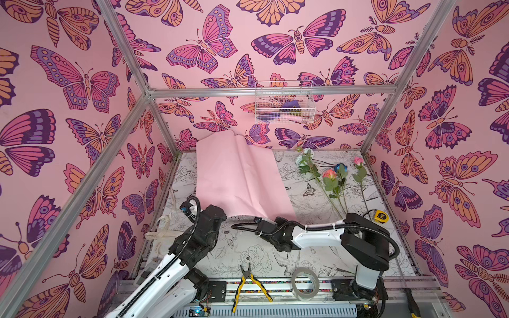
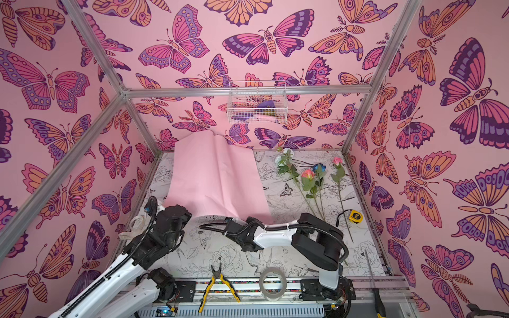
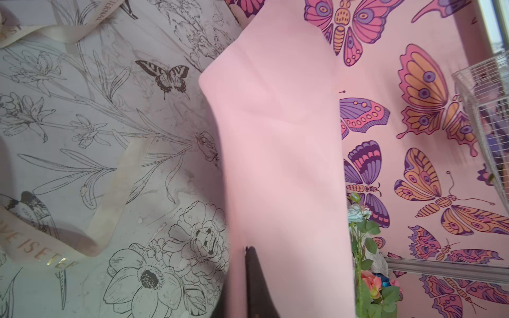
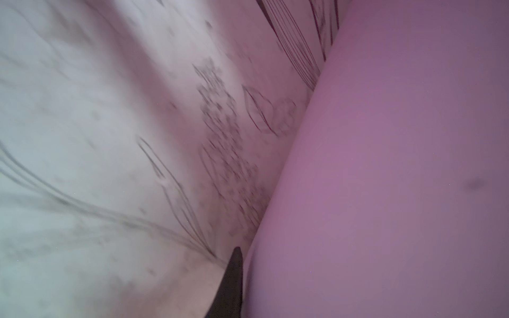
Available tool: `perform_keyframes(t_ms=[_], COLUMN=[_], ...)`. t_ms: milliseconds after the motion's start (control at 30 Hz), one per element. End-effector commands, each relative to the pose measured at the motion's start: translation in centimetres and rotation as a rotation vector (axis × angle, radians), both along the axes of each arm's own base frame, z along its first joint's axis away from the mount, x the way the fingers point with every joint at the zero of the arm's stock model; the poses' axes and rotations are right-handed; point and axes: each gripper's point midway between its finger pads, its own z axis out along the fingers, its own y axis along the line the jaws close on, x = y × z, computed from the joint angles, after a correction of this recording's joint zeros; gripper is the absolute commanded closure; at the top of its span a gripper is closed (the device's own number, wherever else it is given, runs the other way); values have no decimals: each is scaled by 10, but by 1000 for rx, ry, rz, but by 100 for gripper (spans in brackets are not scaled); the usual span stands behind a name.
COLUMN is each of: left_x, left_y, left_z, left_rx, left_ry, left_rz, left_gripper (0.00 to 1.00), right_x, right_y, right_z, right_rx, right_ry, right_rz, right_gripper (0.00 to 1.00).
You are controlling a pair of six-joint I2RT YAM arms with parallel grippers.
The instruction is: Tie the bouquet of fake flowers
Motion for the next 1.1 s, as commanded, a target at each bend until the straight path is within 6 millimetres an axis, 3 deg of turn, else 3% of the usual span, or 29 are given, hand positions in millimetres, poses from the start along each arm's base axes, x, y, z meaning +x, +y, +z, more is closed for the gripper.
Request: perform_keyframes(t_ms=[0, 167, 300, 533, 700, 800, 1067], left_x=[-8, -20, -29, -41, -48, -53, -69], left_y=[-8, -19, -29, -48, -40, -33, -2], left_z=[-26, -41, -59, -82, -72, -61, -27], left_rx=[-7, -11, -38, -63, -54, -35, 60], left_ry=[68, 73, 101, 181, 161, 151, 131], left_rz=[-8, -7, -21, -82, -104, -122, -119], left_gripper=[100, 100, 99, 62, 19, 0, 1], right_x=[-4, -6, -9, -5, -3, 2, 5], right_y=[-41, -61, -68, -86, -97, -108, -119], right_z=[-1, 12, 12, 8, 11, 13, 18], right_rx=[-66, -113, -120, -172, -189, -204, -209], right_ry=[30, 17, 51, 55, 32, 11, 4], right_rz=[-90, -123, -128, -157, -197, -241, -287], right_gripper=[86, 82, 61, 42, 15, 8, 4])
